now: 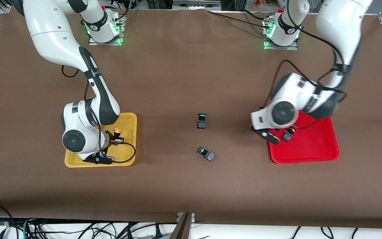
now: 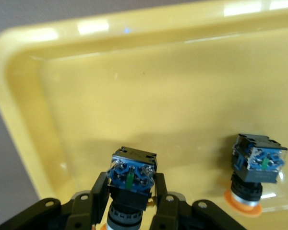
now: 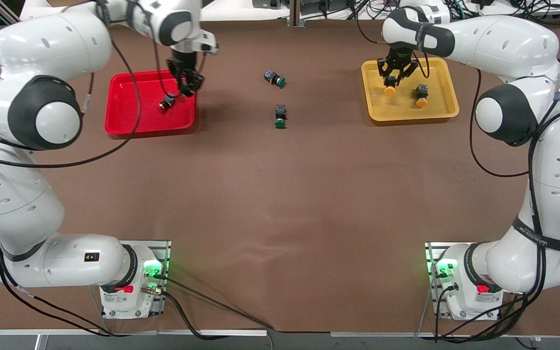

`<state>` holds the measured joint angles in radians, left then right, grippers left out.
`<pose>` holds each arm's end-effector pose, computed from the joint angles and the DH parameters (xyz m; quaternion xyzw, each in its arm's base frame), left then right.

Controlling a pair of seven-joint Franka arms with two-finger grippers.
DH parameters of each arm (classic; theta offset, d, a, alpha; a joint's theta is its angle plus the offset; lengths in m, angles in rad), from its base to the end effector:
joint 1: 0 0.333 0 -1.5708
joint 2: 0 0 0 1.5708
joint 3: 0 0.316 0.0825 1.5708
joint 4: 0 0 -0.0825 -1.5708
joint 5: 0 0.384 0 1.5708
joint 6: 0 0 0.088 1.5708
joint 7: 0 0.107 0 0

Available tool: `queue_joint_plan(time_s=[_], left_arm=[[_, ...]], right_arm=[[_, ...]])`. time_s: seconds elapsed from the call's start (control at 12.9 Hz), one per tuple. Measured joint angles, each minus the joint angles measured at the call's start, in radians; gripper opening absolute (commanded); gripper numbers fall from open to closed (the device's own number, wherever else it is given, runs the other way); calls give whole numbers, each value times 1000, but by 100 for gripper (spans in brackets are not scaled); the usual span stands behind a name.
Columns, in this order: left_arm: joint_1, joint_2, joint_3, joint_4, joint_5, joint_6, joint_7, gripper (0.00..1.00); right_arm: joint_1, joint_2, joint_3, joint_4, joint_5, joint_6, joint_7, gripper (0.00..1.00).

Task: Place red and yellow buttons in trays
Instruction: 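Place the yellow button in yellow tray while the left gripper places red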

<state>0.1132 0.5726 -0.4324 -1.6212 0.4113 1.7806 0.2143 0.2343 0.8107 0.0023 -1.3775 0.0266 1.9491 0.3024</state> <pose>0.6298 -0.1391 0.2902 -0.9274 0.3240 0.1683 0.0809 0.6869 0.1671 0.2111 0.9920 -0.0393 -0.1183 0.0196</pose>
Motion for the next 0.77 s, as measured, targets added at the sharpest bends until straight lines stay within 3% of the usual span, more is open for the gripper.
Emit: queue_joint_plan(time_s=[0.08,0.15,0.23,0.31,0.39,0.46,0.54,0.77], left_arm=[[63,10,3,-1,58,35,97,0],[122,27,4,-2,118,77,181,0],[174,54,5,-3,157,126,248,0],[215,85,5,-6,177,184,298,0],[243,118,6,-9,181,232,332,8],[260,151,6,-11,181,263,352,32],[263,173,6,-11,182,279,359,99],[251,182,-5,-8,182,285,361,100]], right_arm=[[-2,1,0,-22,0,20,-13,0],[-2,2,0,-37,0,35,-21,47],[-2,2,0,-41,0,41,-25,99],[-2,1,1,-40,0,42,-27,100],[-2,-2,1,-40,0,44,-27,100],[-2,-11,1,-37,0,45,-29,100],[-3,-29,0,-33,0,45,-32,100],[-18,-140,-4,-16,-4,-42,-45,100]])
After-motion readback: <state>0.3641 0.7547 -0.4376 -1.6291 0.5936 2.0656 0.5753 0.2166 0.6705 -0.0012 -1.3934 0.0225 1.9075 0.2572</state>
